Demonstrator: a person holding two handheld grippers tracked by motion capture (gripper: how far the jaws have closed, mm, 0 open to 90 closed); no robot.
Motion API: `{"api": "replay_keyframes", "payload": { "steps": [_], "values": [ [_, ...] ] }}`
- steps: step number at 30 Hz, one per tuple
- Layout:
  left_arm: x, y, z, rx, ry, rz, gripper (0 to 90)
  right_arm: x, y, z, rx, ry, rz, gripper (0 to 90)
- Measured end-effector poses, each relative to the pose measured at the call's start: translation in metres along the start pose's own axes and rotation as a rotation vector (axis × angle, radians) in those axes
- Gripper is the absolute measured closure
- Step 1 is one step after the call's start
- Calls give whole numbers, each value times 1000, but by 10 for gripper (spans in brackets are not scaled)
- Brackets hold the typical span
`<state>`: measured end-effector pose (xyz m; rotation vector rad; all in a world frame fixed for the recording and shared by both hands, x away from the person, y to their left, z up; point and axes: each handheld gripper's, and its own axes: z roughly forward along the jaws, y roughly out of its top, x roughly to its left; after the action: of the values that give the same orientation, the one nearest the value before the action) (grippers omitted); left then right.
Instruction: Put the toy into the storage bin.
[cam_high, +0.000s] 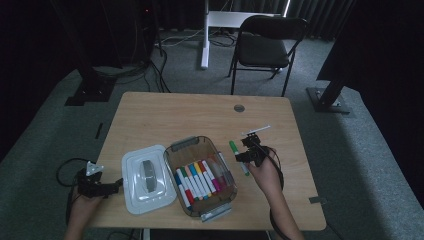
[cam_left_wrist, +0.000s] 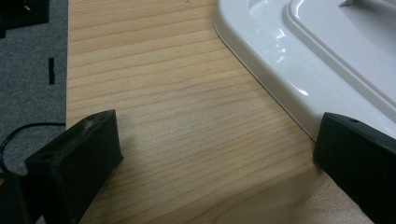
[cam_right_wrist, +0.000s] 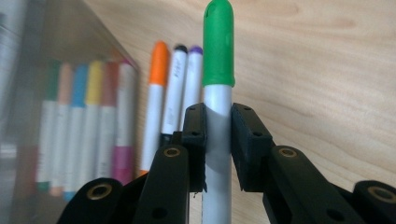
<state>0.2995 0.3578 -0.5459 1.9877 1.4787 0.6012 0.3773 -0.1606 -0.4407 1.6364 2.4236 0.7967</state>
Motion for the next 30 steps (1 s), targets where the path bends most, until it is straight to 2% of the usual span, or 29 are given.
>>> {"api": "replay_keyframes", "payload": {
  "steps": [6,13,15,16,18,19,20,26,29,30],
  "values": [
    [0,0,0,0,0,-2,12,20,7,-25,-56,24,-42,763],
    [0,0,0,0,1,1,12,38,14,-40,-91,56,-79,764],
    [0,0,0,-1,1,1,12,49,18,-44,-97,77,-100,764],
    [0,0,0,0,0,0,12,49,18,-44,-97,77,-100,764],
    [0,0,0,0,1,1,12,59,22,-47,-104,93,-117,764],
    [0,0,0,1,0,1,12,59,22,-47,-104,93,-117,764],
    [0,0,0,1,0,2,12,67,25,-47,-102,96,-133,764],
    [0,0,0,0,0,1,12,85,30,-47,-99,128,-167,763],
    [0,0,0,0,0,1,12,88,30,-46,-98,135,-173,764],
    [0,0,0,-1,0,-2,12,97,30,-43,-92,154,-183,764]
  ]
}}
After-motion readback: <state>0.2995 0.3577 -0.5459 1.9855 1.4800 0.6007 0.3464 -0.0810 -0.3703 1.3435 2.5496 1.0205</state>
